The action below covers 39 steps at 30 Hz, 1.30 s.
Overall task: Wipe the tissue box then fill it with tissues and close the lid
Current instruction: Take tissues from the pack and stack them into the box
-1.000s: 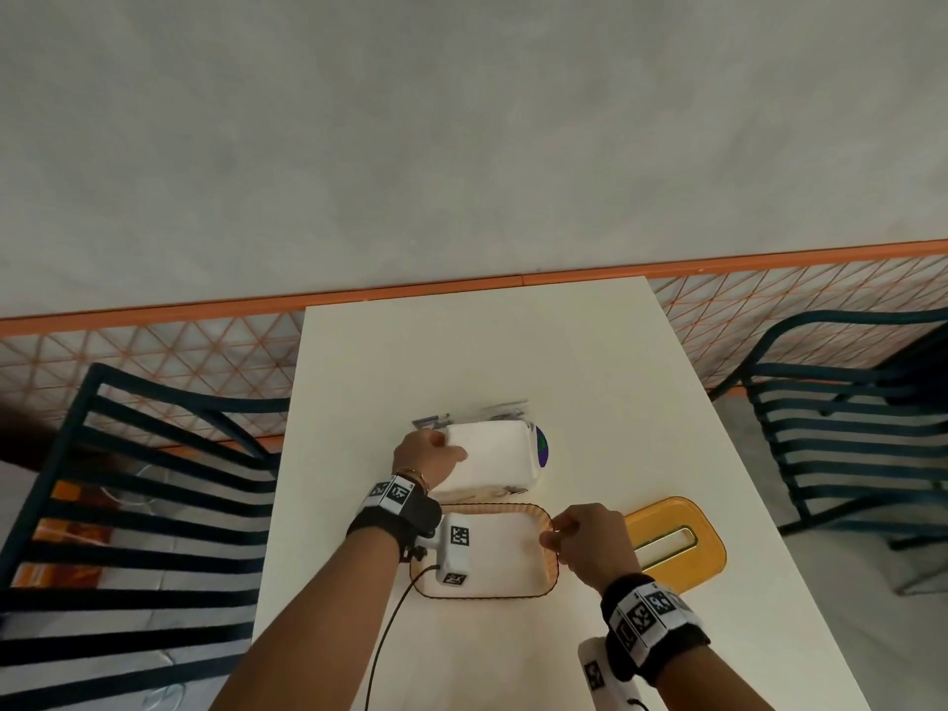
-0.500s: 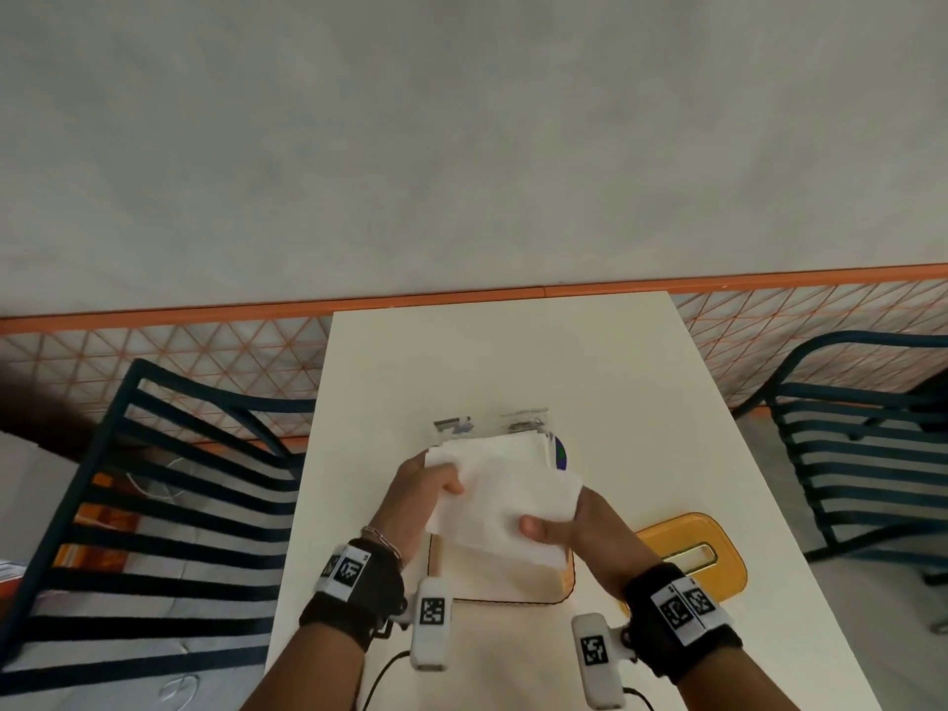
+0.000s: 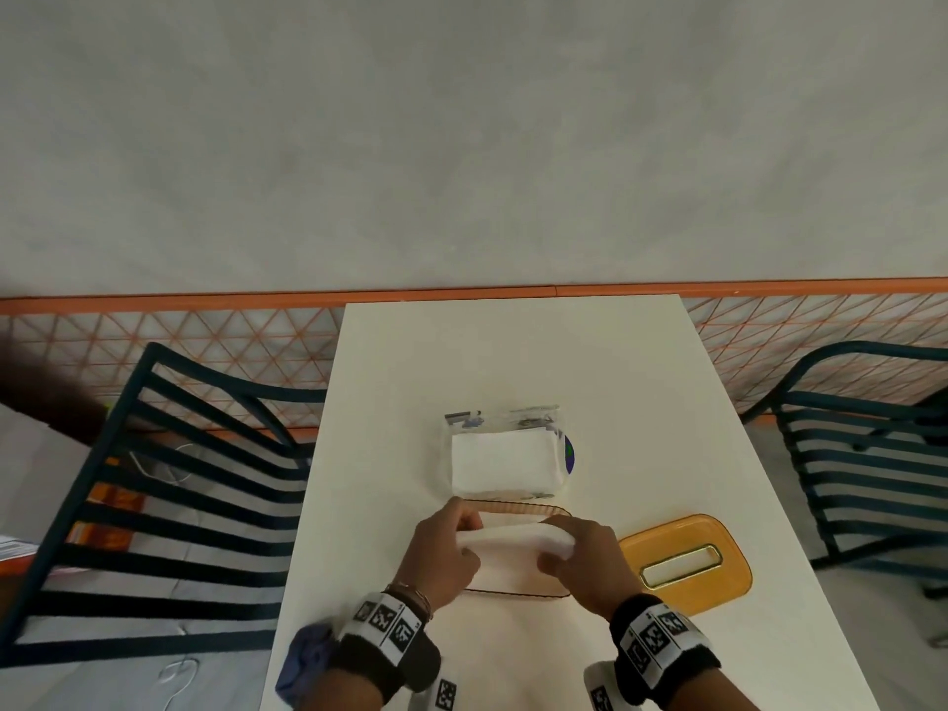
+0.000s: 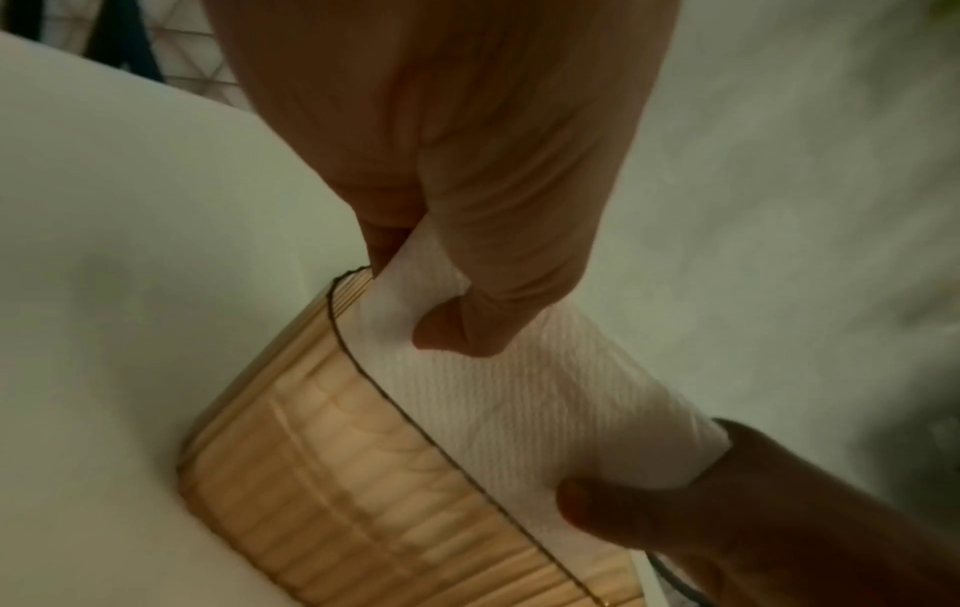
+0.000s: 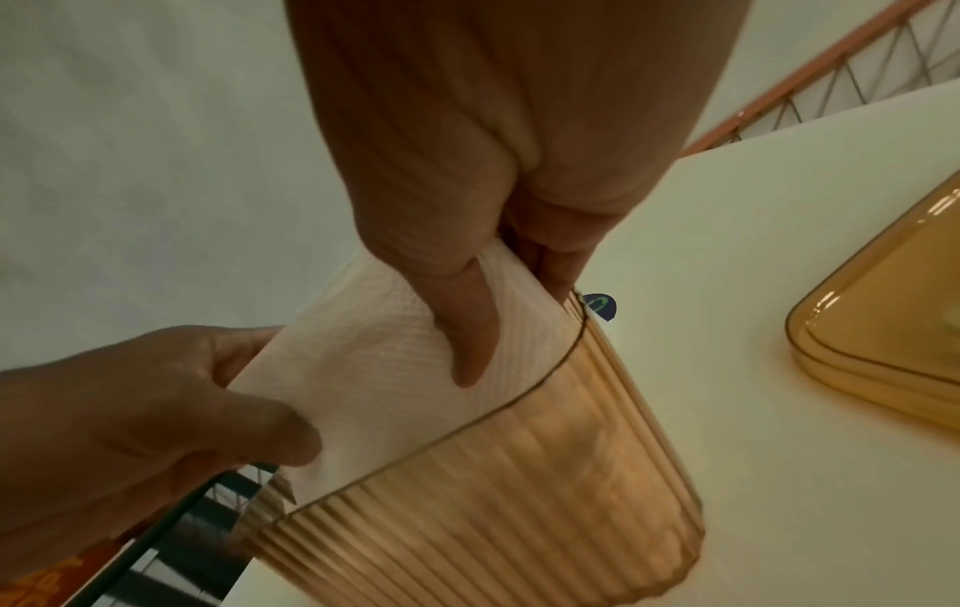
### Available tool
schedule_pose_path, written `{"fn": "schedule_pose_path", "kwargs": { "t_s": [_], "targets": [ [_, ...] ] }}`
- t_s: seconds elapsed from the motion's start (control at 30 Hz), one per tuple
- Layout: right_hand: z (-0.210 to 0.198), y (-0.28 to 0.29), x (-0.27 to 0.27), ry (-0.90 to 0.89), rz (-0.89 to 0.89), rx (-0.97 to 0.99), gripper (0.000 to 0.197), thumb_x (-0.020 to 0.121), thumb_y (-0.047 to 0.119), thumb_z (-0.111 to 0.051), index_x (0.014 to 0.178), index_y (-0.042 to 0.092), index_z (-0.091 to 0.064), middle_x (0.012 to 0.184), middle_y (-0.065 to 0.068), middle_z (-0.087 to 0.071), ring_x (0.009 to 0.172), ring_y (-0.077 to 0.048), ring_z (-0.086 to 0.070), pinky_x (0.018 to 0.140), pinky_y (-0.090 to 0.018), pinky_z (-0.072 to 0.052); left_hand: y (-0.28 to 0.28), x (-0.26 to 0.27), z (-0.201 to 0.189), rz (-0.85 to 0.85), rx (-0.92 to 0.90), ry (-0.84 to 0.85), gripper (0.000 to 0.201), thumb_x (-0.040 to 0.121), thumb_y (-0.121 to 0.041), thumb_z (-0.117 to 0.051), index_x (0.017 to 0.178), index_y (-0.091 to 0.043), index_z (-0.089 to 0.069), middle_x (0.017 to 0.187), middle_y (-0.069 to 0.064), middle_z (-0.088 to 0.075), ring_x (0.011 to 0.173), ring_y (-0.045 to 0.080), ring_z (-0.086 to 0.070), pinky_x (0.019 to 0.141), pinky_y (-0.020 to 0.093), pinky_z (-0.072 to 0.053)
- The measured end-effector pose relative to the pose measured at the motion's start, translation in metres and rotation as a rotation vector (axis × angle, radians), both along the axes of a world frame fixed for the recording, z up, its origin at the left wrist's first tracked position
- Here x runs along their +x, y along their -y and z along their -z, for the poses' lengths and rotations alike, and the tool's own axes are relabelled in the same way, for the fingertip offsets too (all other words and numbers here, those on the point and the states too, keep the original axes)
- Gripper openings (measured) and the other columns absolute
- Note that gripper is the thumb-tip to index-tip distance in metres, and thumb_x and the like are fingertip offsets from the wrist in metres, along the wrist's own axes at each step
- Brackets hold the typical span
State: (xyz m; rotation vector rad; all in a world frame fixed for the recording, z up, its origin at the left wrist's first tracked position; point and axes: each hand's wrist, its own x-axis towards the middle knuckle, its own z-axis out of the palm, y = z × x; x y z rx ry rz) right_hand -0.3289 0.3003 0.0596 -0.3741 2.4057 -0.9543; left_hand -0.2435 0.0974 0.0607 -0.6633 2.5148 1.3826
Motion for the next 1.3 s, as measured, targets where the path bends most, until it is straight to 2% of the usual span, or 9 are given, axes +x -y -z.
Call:
{"fn": "schedule_pose_path", "kwargs": {
  "t_s": [0.1,0.23,0.47,0.63,0.8,1.0,1.07,1.2,1.3],
  "targets": [
    [-0.001,-0.003,0.001,-0.048,0.034,0.001,0.035,0.074,0.014,-0.082,0.105,0.029,-0.076,0.094,0.014,-0.072,0.085,-0.008,-0.065,0.066,-0.003,-0.039,-0.001,0.001,0.003,0.057,-0.036,0.005,0.045,0.079,-0.003,-0.066,0.113,-0.032,-0.059,0.102,-0.017,-0.063,0.094,0.004,-0.065,0.067,0.001,-0.045],
    [-0.008,-0.011,-0.007,0.026,0.115,-0.047,0.033,0.075,0.025,-0.084,0.105,0.032,-0.071,0.093,0.015,-0.073,0.083,-0.004,-0.066,0.065,-0.011,-0.045,0.007,-0.001,-0.002,-0.051,0.028,-0.018,0.051,0.074,-0.012,-0.074,0.117,-0.036,-0.059,0.096,-0.011,-0.07,0.076,0.003,-0.067,0.059,0.007,-0.048],
    [-0.001,0.0,-0.013,0.081,0.169,0.113,0.021,0.08,0.024,-0.079,0.098,0.018,-0.07,0.086,0.002,-0.069,0.08,-0.019,-0.068,0.072,-0.029,-0.056,0.016,-0.004,0.002,-0.299,0.082,0.067,0.062,0.072,-0.016,-0.082,0.127,-0.026,-0.055,0.087,-0.005,-0.073,0.078,0.008,-0.071,0.068,0.022,-0.056],
    [0.004,0.011,-0.012,0.049,0.18,0.23,0.025,0.085,0.018,-0.073,0.108,0.01,-0.071,0.096,-0.005,-0.07,0.083,-0.02,-0.061,0.071,-0.024,-0.046,0.004,-0.01,0.003,-0.213,-0.069,0.125,0.065,0.076,-0.012,-0.075,0.134,-0.022,-0.047,0.086,-0.004,-0.066,0.084,0.014,-0.065,0.072,0.022,-0.052],
    [0.003,0.019,-0.011,-0.003,0.136,0.348,0.025,0.086,0.018,-0.066,0.11,0.01,-0.068,0.103,-0.007,-0.07,0.09,-0.024,-0.068,0.08,-0.031,-0.058,-0.007,-0.014,0.008,-0.097,-0.226,0.183,0.068,0.081,-0.012,-0.07,0.14,-0.021,-0.039,0.101,0.007,-0.068,0.091,0.022,-0.065,0.076,0.028,-0.055],
    [-0.001,0.027,-0.001,-0.145,-0.002,0.544,0.019,0.096,0.019,-0.059,0.112,0.01,-0.063,0.108,-0.008,-0.067,0.096,-0.023,-0.068,0.076,-0.025,-0.051,-0.018,-0.014,0.005,0.0,-0.421,0.199,0.077,0.089,-0.02,-0.069,0.15,-0.02,-0.023,0.115,0.007,-0.067,0.103,0.024,-0.068,0.083,0.03,-0.052],
    [-0.003,0.025,0.004,-0.207,-0.029,0.557,0.018,0.098,0.019,-0.057,0.115,0.012,-0.058,0.109,-0.006,-0.066,0.095,-0.021,-0.067,0.073,-0.024,-0.048,-0.019,-0.01,0.001,0.011,-0.466,0.154,0.073,0.089,-0.023,-0.069,0.149,-0.022,-0.027,0.123,0.003,-0.064,0.107,0.022,-0.066,0.083,0.028,-0.05],
    [-0.008,0.015,0.008,-0.297,-0.007,0.5,0.03,0.091,0.02,-0.067,0.118,0.017,-0.054,0.109,-0.002,-0.065,0.092,-0.02,-0.067,0.072,-0.025,-0.05,-0.015,-0.004,0.0,0.084,-0.605,-0.032,0.043,0.089,-0.026,-0.069,0.128,-0.03,-0.053,0.126,-0.008,-0.054,0.114,0.012,-0.056,0.081,0.023,-0.048],
    [-0.009,0.004,0.004,-0.264,0.089,0.451,0.041,0.083,0.024,-0.078,0.117,0.018,-0.057,0.109,-0.001,-0.065,0.092,-0.021,-0.069,0.074,-0.028,-0.056,-0.009,-0.007,0.012,0.25,-0.503,-0.051,0.038,0.087,-0.024,-0.072,0.122,-0.033,-0.061,0.128,-0.014,-0.054,0.12,0.005,-0.051,0.089,0.018,-0.044]
  ]
}}
